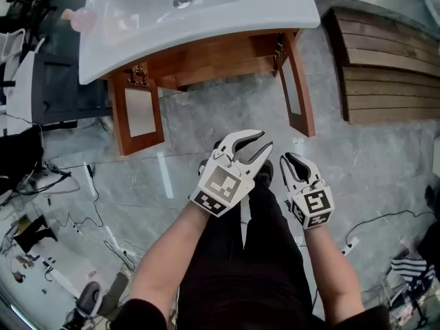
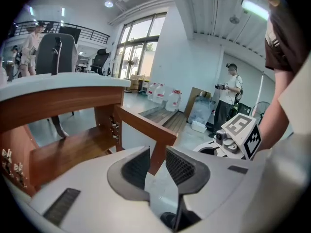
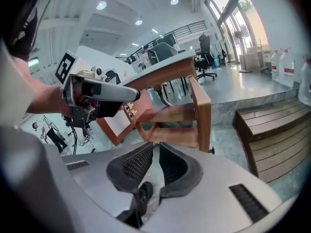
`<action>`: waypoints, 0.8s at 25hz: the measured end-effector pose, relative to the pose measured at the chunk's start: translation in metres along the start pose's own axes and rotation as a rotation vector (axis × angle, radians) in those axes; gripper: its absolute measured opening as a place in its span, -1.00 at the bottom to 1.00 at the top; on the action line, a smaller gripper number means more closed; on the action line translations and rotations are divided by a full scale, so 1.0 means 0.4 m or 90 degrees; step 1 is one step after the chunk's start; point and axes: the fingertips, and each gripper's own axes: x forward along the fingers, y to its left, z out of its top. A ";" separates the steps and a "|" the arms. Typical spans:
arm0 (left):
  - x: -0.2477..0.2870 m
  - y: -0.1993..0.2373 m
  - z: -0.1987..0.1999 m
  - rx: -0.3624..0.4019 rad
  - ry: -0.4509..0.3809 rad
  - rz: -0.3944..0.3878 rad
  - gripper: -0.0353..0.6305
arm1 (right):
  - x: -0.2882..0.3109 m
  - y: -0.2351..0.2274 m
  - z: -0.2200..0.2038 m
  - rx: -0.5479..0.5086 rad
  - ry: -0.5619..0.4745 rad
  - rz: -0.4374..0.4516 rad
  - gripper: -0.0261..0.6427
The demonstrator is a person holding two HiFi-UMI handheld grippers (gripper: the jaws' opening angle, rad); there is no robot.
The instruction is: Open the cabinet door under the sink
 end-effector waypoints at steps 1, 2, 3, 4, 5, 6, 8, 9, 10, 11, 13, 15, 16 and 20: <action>-0.026 0.002 0.014 -0.007 -0.001 0.011 -0.57 | -0.014 0.014 0.024 -0.005 -0.005 0.002 -0.75; -0.051 0.002 0.028 -0.014 -0.002 0.021 -0.58 | -0.029 0.026 0.048 -0.010 -0.010 0.004 -0.75; -0.075 0.000 0.043 -0.018 -0.003 0.030 -0.59 | -0.044 0.037 0.071 -0.015 -0.014 0.007 -0.75; -0.098 -0.003 0.058 -0.020 -0.004 0.037 -0.60 | -0.058 0.047 0.093 -0.021 -0.018 0.009 -0.75; -0.123 -0.009 0.073 -0.019 -0.004 0.044 -0.62 | -0.073 0.058 0.112 -0.026 -0.020 0.011 -0.76; -0.148 -0.015 0.086 -0.018 -0.004 0.051 -0.63 | -0.089 0.072 0.131 -0.031 -0.022 0.013 -0.76; -0.197 -0.029 0.110 -0.025 -0.004 0.063 -0.65 | -0.122 0.103 0.165 -0.040 -0.024 0.018 -0.77; -0.218 -0.037 0.121 -0.032 -0.004 0.067 -0.65 | -0.137 0.118 0.180 -0.045 -0.024 0.022 -0.78; -0.237 -0.046 0.130 -0.041 -0.006 0.071 -0.66 | -0.153 0.134 0.193 -0.051 -0.025 0.027 -0.78; -0.253 -0.054 0.139 -0.049 -0.009 0.074 -0.67 | -0.166 0.149 0.206 -0.059 -0.025 0.033 -0.79; -0.285 -0.062 0.159 -0.060 -0.020 0.085 -0.69 | -0.185 0.176 0.234 -0.075 -0.027 0.048 -0.81; -0.321 -0.055 0.181 -0.069 -0.033 0.106 -0.70 | -0.196 0.202 0.262 -0.086 -0.030 0.062 -0.83; -0.342 -0.052 0.190 -0.078 -0.038 0.119 -0.71 | -0.204 0.216 0.275 -0.089 -0.030 0.069 -0.83; -0.458 -0.053 0.226 -0.134 -0.069 0.179 -0.73 | -0.253 0.295 0.332 -0.122 -0.037 0.108 -0.87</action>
